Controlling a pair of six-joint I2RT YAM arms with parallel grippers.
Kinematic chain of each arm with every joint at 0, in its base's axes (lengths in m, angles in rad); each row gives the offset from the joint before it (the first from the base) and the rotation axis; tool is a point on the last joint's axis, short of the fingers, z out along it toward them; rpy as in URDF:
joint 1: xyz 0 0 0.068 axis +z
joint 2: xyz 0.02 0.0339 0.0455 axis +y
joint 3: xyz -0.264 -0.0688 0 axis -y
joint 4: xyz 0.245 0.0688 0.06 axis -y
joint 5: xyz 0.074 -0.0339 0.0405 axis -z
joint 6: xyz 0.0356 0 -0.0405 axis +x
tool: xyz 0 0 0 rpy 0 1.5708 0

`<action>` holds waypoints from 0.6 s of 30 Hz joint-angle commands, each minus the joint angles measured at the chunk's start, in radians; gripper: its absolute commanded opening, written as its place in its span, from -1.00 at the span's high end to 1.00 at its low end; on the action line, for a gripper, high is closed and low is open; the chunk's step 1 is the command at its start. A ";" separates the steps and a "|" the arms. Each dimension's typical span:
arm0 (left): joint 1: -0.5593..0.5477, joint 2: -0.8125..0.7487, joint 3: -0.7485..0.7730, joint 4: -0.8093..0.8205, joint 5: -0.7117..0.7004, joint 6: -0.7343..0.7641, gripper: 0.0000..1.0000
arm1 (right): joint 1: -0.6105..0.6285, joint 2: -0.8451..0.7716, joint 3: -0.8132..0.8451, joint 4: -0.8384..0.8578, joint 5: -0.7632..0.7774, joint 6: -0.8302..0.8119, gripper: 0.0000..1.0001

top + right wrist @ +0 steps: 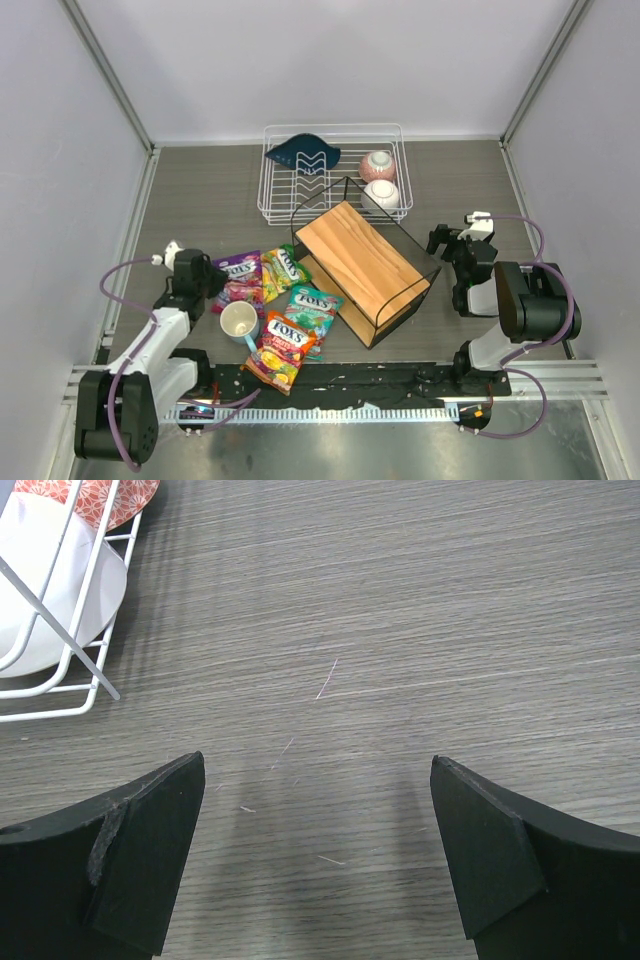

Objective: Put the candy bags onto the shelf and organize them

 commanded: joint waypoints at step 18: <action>0.001 -0.260 0.314 -0.303 -0.143 0.137 0.99 | 0.006 -0.025 0.020 0.040 0.002 -0.019 -0.99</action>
